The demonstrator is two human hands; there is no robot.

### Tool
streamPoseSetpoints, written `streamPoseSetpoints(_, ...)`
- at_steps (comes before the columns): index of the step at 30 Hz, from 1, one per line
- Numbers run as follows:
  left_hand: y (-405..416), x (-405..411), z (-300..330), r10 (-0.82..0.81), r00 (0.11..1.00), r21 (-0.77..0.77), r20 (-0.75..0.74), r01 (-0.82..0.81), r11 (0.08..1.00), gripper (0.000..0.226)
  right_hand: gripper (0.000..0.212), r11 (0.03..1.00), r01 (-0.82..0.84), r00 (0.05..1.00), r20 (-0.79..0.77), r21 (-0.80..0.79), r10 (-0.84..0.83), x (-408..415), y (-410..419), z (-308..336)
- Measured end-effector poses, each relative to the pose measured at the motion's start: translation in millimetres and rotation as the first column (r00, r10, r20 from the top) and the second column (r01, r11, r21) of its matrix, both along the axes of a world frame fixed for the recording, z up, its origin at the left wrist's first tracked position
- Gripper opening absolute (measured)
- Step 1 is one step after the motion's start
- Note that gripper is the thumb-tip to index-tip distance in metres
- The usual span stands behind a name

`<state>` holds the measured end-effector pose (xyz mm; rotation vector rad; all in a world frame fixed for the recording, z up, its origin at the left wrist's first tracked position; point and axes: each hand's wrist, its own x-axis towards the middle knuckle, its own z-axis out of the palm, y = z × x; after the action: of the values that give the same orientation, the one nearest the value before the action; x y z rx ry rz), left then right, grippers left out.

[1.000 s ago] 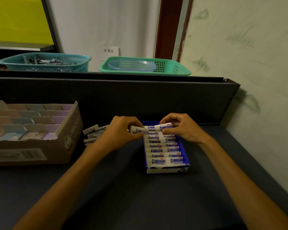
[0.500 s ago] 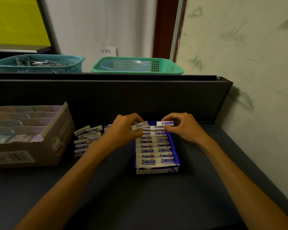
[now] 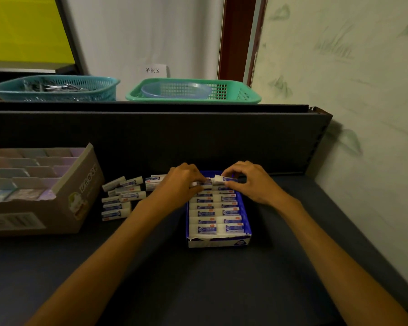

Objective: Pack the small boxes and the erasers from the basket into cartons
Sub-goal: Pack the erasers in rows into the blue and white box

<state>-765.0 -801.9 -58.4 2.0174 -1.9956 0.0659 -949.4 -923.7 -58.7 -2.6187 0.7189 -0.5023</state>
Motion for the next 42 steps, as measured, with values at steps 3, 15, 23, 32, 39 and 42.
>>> streamPoseSetpoints(3, -1, 1, -1, 0.005, 1.000, 0.008, 0.024, -0.005, 1.000, 0.032, 0.023, 0.997, 0.009, 0.997, -0.070, -0.079, -0.015, 2, 0, -1)
streamPoseSetpoints(15, -1, 1, 1, -0.038, 0.996, 0.026, 0.085, 0.036, 0.999, 0.033, 0.031, 0.973, -0.004, 0.985, -0.167, -0.232, -0.036, 9, -4, -7)
streamPoseSetpoints(23, -4, 4, 1, -0.049, 0.995, 0.026, 0.082, 0.047, 0.999, 0.033, 0.027, 0.987, -0.008, 0.989, -0.145, -0.158, -0.016, 10, -10, -11)
streamPoseSetpoints(32, -4, 5, 3, -0.071, 0.992, 0.031, 0.107, 0.068, 0.997, 0.032, 0.027, 0.991, -0.017, 0.991, -0.136, -0.136, -0.001, 9, -9, -8)
streamPoseSetpoints(39, 0, 4, 1, -0.010, 1.000, 0.023, 0.000, 0.010, 1.000, 0.032, 0.028, 0.989, 0.005, 0.990, -0.139, -0.148, -0.026, 11, -3, -4)
streamPoseSetpoints(42, 11, 15, 2, 0.030, 0.999, -0.012, -0.013, -0.030, 0.999, 0.035, 0.032, 0.991, 0.016, 0.993, -0.110, -0.136, -0.032, 18, 3, 1)
